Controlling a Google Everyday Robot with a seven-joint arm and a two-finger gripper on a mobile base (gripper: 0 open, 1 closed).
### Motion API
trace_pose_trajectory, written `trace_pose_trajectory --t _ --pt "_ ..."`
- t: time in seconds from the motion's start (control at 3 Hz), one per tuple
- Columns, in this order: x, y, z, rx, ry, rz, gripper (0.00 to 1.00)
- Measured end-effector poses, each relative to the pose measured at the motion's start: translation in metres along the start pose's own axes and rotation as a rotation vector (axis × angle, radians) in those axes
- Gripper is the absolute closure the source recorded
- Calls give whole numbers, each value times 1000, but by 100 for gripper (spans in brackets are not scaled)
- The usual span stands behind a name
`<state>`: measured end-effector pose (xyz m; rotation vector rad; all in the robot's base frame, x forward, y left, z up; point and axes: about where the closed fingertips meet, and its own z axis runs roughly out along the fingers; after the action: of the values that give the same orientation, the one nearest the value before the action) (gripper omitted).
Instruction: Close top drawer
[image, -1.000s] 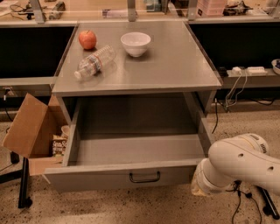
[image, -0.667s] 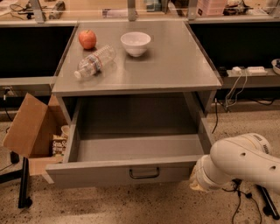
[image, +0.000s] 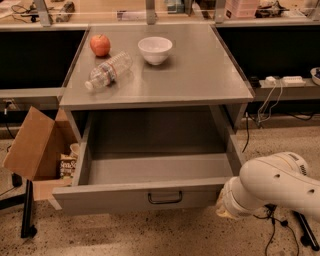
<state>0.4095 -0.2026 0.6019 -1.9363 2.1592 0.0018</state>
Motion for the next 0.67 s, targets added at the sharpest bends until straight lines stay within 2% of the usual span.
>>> trace_pose_trajectory --t 0.33,0.67 --pt "0 0 0 0 0 0 28" --pt "0 0 0 0 0 0 4"
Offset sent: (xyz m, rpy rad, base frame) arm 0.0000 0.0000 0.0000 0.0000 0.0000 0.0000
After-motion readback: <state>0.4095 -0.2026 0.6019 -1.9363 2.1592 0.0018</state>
